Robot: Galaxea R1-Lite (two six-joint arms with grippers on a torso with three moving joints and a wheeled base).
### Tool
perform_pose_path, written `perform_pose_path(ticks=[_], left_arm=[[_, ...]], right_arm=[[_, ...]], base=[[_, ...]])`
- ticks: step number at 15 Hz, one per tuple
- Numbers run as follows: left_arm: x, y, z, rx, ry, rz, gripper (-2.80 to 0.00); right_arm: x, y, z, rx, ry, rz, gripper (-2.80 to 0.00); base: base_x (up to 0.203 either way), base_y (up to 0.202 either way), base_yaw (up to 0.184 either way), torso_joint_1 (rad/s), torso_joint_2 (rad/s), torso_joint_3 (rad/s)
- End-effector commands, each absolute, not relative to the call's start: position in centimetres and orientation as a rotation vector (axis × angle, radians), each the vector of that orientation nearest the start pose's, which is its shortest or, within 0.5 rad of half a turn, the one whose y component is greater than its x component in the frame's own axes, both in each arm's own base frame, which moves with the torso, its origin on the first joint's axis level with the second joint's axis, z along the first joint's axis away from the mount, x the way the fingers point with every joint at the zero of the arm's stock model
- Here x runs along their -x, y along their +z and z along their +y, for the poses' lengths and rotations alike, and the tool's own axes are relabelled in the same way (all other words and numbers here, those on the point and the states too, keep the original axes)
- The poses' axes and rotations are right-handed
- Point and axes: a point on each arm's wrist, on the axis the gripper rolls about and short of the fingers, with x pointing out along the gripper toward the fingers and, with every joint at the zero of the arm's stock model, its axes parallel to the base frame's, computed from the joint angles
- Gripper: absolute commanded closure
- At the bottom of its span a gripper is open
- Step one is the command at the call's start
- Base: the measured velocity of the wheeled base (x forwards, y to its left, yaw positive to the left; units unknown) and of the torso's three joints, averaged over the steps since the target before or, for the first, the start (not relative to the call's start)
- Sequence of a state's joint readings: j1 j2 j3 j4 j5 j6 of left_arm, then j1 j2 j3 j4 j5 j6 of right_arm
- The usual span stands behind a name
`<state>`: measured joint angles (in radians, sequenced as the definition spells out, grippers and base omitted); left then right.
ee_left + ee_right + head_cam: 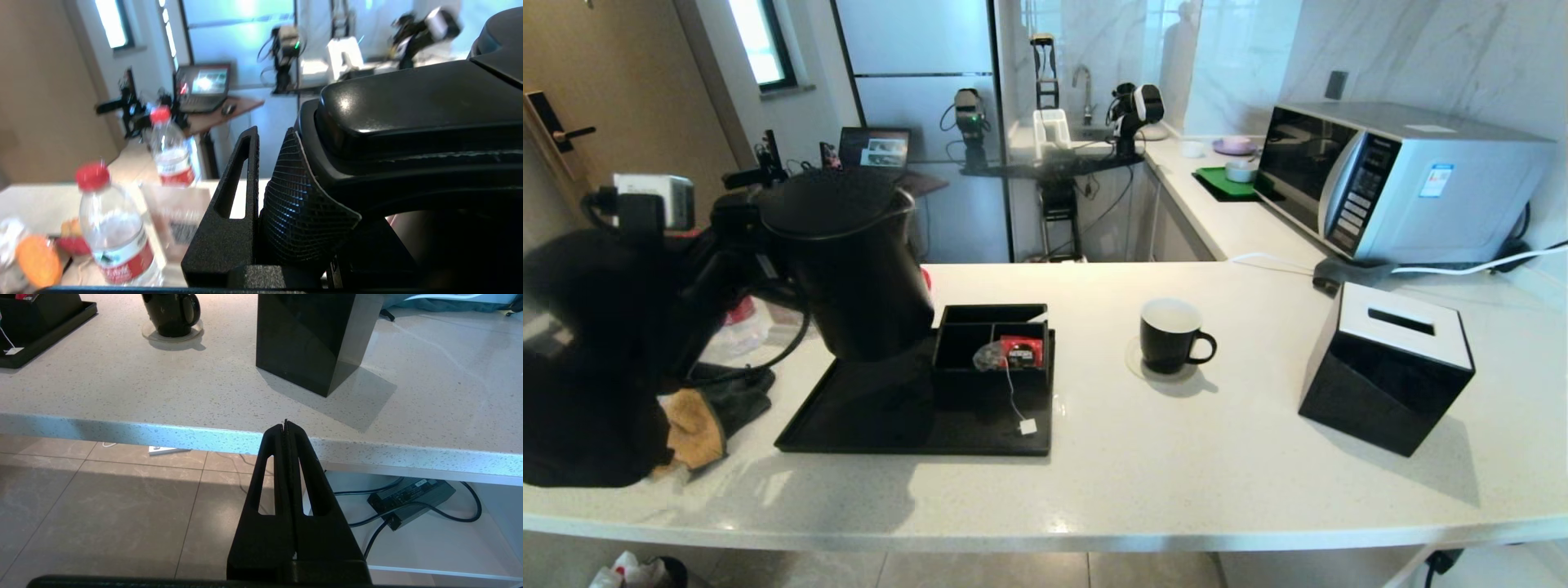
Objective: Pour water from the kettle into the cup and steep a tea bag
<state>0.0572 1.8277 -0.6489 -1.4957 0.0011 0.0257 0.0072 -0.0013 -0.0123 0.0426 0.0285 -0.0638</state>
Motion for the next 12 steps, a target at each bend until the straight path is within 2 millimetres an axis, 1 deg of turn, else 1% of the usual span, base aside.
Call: perform_pose_path(ticks=[1, 5, 7, 10, 12], left_arm=[[-29.8, 21.0, 1.0, -0.033, 0.037, -0.356, 0.0], [-28.8, 22.0, -0.2, -0.027, -0.003, -0.364, 0.0], [-28.5, 22.4, -0.2, -0.027, 0.006, -0.355, 0.0], [-28.4, 22.0, 0.0, -0.023, 0.048, -0.34, 0.0], [-27.9, 21.0, 0.1, -0.024, 0.078, -0.301, 0.0]], right_arm=[[2.4, 7.4, 0.0, 0.064, 0.038, 0.029, 0.0], [2.4, 7.4, 0.0, 0.064, 0.038, 0.029, 0.0], [2.4, 7.4, 0.0, 0.064, 0.038, 0.029, 0.0], [2.4, 7.4, 0.0, 0.064, 0.038, 0.029, 0.0], [2.4, 7.4, 0.0, 0.064, 0.038, 0.029, 0.0]], base=[[0.0, 0.0, 0.0, 0.0, 0.0, 0.0], [0.0, 0.0, 0.0, 0.0, 0.0, 0.0], [0.0, 0.0, 0.0, 0.0, 0.0, 0.0], [0.0, 0.0, 0.0, 0.0, 0.0, 0.0], [0.0, 0.0, 0.0, 0.0, 0.0, 0.0]])
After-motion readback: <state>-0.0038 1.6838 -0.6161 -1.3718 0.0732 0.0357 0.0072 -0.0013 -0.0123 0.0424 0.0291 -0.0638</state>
